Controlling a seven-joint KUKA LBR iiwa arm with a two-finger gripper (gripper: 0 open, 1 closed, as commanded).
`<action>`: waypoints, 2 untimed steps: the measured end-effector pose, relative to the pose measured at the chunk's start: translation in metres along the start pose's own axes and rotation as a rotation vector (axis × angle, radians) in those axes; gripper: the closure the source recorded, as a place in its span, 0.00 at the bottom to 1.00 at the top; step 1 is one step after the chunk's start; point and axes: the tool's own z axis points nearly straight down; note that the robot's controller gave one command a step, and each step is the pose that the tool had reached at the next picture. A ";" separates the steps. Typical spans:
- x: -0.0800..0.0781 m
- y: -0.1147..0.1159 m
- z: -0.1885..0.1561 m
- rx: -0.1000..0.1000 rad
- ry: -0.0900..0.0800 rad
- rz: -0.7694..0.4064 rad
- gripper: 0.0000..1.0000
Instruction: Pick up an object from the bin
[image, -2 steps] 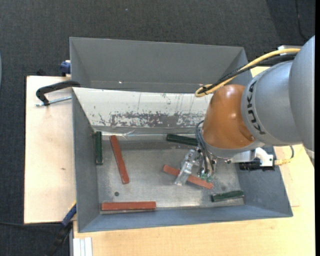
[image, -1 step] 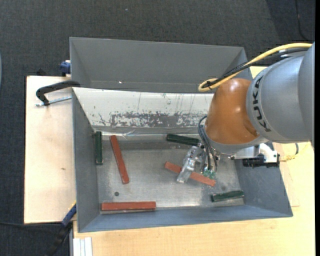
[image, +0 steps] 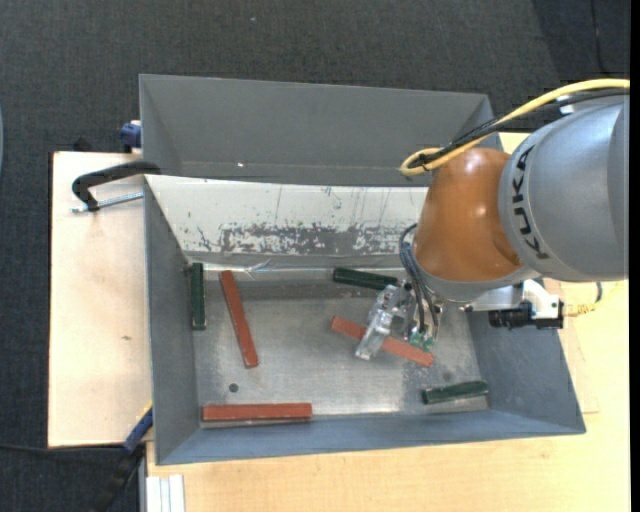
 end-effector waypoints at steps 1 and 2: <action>0.000 0.000 -0.008 0.000 0.000 0.000 1.00; 0.001 0.000 -0.015 0.000 0.001 0.000 1.00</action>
Offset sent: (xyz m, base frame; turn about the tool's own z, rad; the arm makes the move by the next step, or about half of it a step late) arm 0.0000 0.0001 0.0042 0.0000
